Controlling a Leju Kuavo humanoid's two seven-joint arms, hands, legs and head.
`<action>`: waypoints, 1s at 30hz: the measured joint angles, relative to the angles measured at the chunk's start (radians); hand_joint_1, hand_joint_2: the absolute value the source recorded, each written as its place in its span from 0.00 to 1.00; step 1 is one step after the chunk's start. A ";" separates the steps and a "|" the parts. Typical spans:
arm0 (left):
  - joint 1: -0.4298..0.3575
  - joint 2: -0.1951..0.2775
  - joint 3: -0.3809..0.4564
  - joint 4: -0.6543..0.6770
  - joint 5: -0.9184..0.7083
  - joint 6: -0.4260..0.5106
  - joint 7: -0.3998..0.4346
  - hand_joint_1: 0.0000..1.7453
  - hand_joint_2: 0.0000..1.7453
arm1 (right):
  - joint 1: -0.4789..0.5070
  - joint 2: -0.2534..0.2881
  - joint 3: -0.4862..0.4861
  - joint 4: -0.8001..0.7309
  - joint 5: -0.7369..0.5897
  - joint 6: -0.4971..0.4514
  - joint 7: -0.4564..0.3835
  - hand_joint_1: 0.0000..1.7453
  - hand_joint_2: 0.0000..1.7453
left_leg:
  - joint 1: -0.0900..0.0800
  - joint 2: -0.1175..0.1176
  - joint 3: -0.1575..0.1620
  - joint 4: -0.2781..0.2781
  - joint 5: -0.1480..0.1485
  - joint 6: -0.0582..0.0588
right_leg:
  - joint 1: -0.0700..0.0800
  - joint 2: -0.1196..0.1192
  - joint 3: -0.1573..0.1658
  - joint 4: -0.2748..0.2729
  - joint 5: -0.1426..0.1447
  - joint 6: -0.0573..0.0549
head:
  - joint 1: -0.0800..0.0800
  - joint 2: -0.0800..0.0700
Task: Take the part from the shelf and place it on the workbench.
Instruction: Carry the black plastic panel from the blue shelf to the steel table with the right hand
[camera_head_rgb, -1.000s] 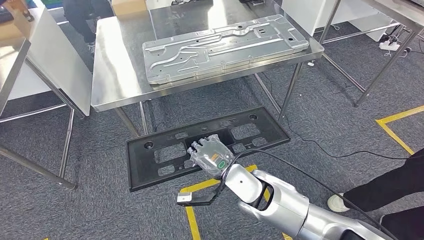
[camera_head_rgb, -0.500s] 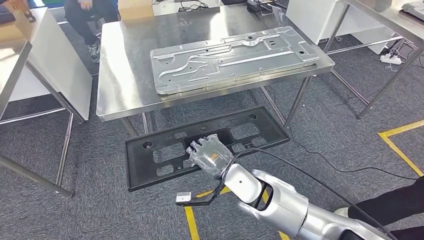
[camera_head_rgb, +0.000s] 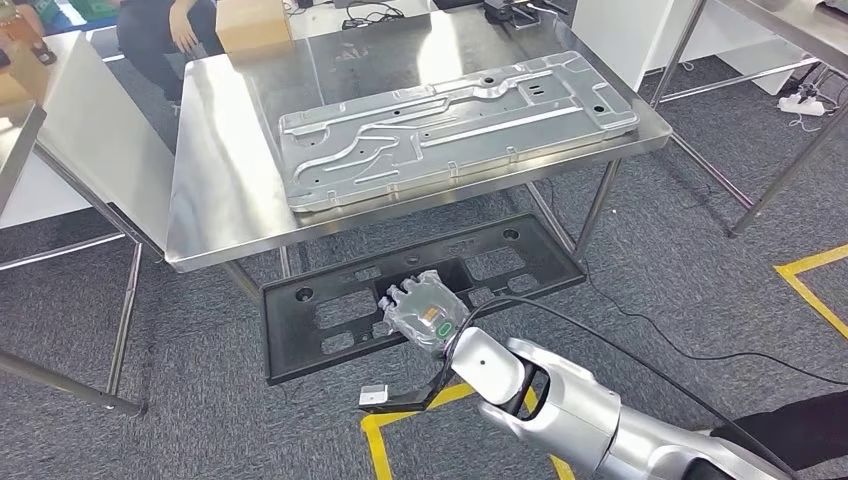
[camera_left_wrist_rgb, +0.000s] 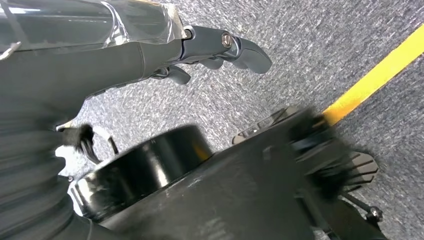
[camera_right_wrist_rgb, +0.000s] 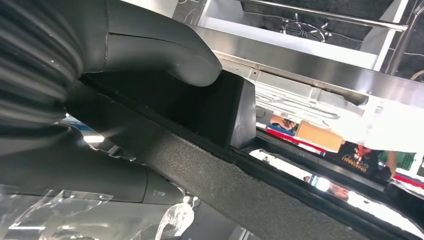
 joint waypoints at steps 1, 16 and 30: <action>0.001 0.000 0.000 0.000 0.001 0.000 -0.001 0.00 1.00 | 0.000 -0.001 0.002 0.000 0.000 0.004 0.000 1.00 1.00 | 0.000 0.000 -0.034 0.034 -0.018 -0.001 | 0.001 0.000 0.011 0.000 -0.009 0.000 | 0.000 0.000; 0.005 0.001 0.000 0.001 0.006 0.000 -0.007 0.00 1.00 | -0.014 -0.029 0.024 -0.019 0.011 0.064 -0.004 1.00 1.00 | -0.015 0.001 0.089 -0.288 0.169 0.073 | 0.011 0.007 -0.059 0.276 -0.170 0.040 | 0.001 0.000; 0.010 0.001 0.001 0.002 0.007 -0.001 0.001 0.00 1.00 | -0.023 -0.071 0.048 -0.027 0.054 0.099 -0.001 1.00 1.00 | 0.012 0.000 0.009 -0.032 0.021 -0.004 | -0.021 0.012 -0.018 0.030 -0.015 0.011 | 0.000 0.000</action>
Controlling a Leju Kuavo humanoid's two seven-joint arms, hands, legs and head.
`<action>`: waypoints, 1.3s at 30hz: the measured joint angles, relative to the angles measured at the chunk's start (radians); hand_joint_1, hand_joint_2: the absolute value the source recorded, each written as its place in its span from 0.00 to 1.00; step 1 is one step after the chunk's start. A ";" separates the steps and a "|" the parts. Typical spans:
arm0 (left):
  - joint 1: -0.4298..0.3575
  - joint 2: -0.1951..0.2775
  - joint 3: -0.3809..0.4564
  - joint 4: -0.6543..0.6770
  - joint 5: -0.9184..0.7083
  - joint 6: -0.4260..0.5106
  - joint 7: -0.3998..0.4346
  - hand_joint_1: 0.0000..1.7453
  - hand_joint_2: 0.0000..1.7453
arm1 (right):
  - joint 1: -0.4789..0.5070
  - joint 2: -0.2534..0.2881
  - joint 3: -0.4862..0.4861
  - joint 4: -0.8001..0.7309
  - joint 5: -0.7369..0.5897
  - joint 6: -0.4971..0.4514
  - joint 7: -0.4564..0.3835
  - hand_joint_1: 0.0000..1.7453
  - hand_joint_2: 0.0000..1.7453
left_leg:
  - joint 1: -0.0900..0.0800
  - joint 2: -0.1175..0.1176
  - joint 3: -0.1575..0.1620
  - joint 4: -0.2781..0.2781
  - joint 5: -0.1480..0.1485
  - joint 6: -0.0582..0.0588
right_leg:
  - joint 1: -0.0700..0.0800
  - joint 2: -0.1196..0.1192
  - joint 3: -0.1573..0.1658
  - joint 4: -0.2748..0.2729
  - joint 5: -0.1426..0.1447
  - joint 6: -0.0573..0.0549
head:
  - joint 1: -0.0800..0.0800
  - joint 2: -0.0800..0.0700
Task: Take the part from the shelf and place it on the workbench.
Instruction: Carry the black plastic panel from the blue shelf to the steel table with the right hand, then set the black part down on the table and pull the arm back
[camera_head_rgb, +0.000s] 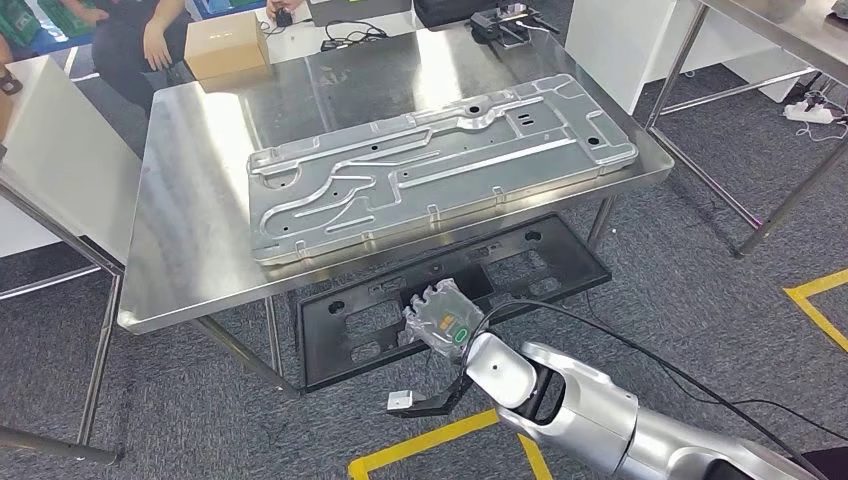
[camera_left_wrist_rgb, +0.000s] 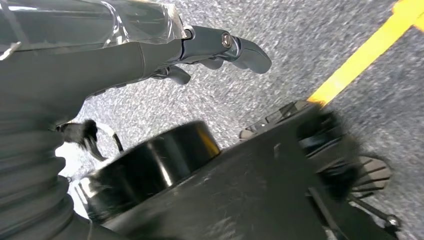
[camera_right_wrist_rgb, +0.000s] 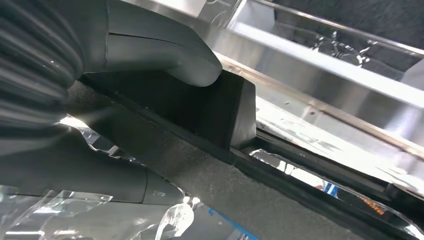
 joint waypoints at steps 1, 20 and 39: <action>-0.002 0.000 0.001 0.000 0.000 0.000 -0.002 0.00 1.00 | 0.001 0.000 0.001 0.000 0.008 0.000 0.001 1.00 1.00 | 0.000 0.001 -0.042 0.059 -0.024 -0.002 | 0.003 0.000 0.010 0.000 -0.009 -0.001 | 0.000 0.000; 0.008 -0.004 0.003 0.001 -0.029 -0.012 0.021 0.00 1.00 | 0.019 -0.016 0.033 0.000 0.169 -0.016 -0.001 1.00 1.00 | -0.056 -0.006 0.165 -0.324 0.138 0.103 | 0.021 -0.010 -0.042 0.105 -0.062 0.049 | 0.002 0.000; 0.010 -0.011 0.007 0.001 -0.029 -0.015 0.011 0.00 1.00 | -0.037 -0.026 0.049 0.000 0.238 -0.057 0.100 1.00 1.00 | 0.009 0.006 0.025 -0.246 0.172 0.002 | -0.003 -0.014 0.114 -0.088 -0.020 0.045 | 0.001 0.000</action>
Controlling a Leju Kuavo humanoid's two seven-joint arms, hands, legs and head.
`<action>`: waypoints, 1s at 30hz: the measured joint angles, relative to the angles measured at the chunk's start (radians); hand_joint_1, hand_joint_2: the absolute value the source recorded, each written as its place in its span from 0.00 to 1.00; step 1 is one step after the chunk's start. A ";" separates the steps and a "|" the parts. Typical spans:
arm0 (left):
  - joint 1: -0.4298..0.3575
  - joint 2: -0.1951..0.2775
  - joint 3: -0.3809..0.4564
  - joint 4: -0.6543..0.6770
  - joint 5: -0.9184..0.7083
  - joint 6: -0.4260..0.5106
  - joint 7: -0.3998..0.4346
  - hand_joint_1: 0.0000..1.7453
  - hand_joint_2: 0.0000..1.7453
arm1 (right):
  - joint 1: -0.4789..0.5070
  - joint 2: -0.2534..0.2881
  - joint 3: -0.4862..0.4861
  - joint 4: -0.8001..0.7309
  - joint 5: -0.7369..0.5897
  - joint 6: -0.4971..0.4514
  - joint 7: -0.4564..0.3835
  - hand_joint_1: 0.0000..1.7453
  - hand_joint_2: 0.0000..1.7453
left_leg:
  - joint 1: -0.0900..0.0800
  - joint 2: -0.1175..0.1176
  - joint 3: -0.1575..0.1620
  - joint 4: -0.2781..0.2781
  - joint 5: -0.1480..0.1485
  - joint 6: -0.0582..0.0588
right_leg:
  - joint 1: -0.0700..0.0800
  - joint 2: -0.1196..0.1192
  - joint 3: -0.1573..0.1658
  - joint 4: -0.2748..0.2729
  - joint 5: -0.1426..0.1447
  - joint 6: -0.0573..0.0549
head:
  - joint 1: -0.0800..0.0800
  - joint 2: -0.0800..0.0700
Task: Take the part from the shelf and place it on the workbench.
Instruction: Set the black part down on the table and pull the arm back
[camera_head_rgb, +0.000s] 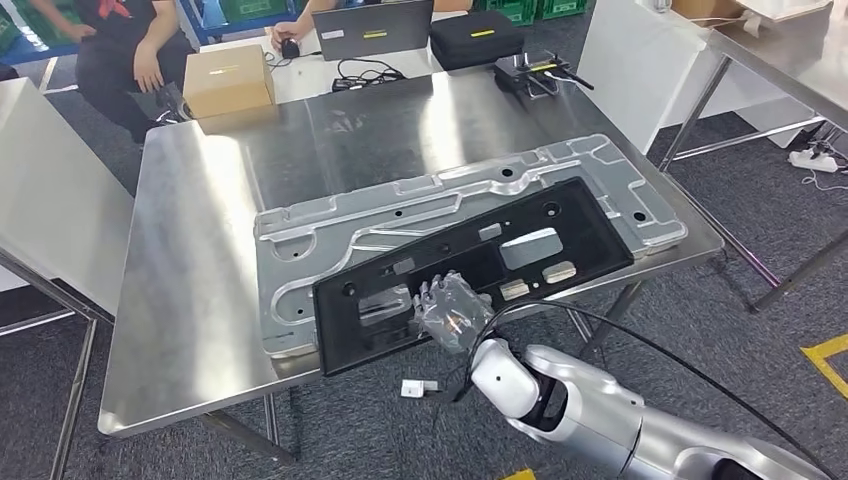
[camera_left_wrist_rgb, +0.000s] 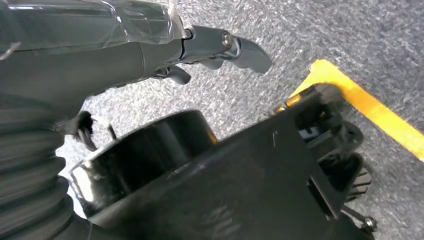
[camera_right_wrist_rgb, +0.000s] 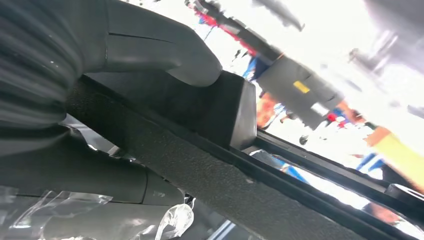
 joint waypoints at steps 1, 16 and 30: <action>0.000 0.000 0.000 0.000 0.001 -0.001 -0.001 0.00 1.00 | -0.009 0.000 0.000 0.000 0.000 -0.006 0.015 1.00 1.00 | -0.004 -0.001 0.002 -0.006 -0.008 0.010 | 0.000 0.000 0.002 -0.001 -0.003 0.008 | 0.000 0.000; 0.002 0.010 0.000 0.000 -0.021 -0.005 0.008 0.00 1.00 | -0.050 -0.001 0.005 0.001 0.000 -0.088 0.118 1.00 1.00 | -0.063 -0.020 0.126 -0.006 -0.109 0.084 | 0.066 0.000 -0.137 0.036 0.085 -0.055 | 0.001 0.000; -0.004 0.026 0.003 0.000 -0.024 -0.009 -0.002 0.00 1.00 | -0.025 0.011 -0.002 0.012 0.000 -0.100 0.096 1.00 1.00 | -0.029 -0.004 -0.005 0.047 -0.027 0.027 | 0.033 0.000 -0.018 0.026 -0.009 -0.037 | -0.001 0.000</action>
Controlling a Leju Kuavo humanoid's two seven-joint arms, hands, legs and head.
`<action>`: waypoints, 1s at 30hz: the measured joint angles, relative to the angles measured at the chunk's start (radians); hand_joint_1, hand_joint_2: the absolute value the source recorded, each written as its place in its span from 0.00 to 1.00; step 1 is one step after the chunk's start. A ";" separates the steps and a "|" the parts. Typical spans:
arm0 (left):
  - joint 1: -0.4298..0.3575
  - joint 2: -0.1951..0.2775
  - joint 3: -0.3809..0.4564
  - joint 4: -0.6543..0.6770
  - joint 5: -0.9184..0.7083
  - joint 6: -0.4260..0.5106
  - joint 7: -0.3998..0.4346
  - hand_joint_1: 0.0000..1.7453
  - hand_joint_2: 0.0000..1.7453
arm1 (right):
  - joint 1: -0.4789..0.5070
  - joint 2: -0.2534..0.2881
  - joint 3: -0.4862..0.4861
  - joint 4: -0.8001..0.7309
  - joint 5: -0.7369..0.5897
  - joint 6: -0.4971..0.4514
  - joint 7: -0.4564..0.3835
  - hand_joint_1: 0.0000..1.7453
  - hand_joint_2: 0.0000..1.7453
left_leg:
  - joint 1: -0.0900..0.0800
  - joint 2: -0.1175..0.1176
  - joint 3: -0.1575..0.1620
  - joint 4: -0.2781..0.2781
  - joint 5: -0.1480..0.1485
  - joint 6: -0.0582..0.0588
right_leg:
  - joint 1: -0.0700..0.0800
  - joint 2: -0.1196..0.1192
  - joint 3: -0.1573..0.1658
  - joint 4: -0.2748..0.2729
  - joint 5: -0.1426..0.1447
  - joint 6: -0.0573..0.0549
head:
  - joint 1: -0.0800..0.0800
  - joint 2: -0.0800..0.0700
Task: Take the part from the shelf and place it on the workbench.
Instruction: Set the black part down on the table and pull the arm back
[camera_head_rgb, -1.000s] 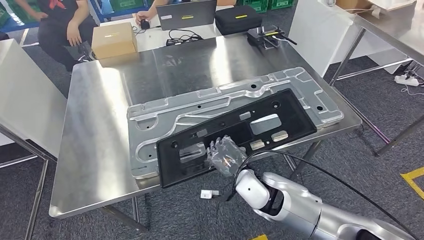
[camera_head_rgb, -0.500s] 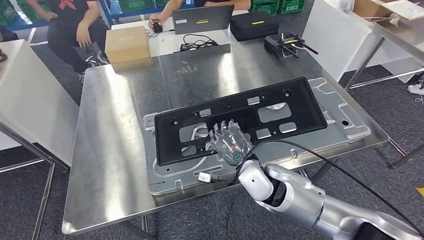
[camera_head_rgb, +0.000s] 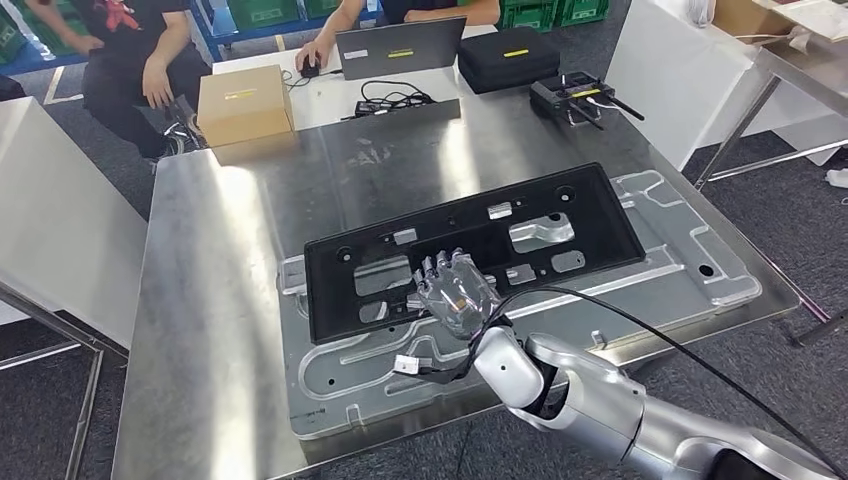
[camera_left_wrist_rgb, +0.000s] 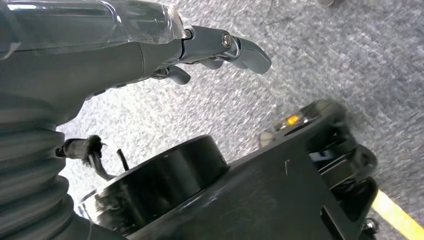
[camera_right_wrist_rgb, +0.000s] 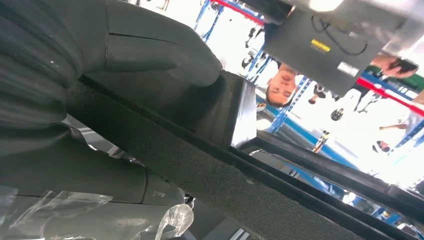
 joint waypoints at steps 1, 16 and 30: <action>0.000 0.000 0.000 0.000 -0.002 0.000 0.000 0.00 1.00 | 0.002 0.001 -0.002 0.001 0.000 -0.001 -0.003 1.00 1.00 | -0.004 0.002 0.006 -0.023 0.008 0.006 | 0.000 0.000 0.004 -0.002 -0.005 0.006 | 0.000 0.000; -0.003 0.001 -0.013 0.000 -0.052 0.008 -0.054 0.00 1.00 | 0.044 -0.001 -0.045 0.004 0.000 0.014 -0.041 0.00 0.00 | -0.008 -0.013 0.015 -0.036 0.002 0.021 | 0.002 -0.005 0.024 -0.025 -0.014 0.008 | 0.001 0.000; -0.001 0.003 -0.015 0.000 -0.036 -0.010 -0.053 0.00 1.00 | 0.069 -0.002 -0.083 0.003 0.001 0.034 -0.053 0.00 0.00 | 0.001 -0.012 0.023 -0.037 0.007 0.023 | 0.007 -0.005 0.030 -0.024 -0.012 0.022 | 0.001 0.000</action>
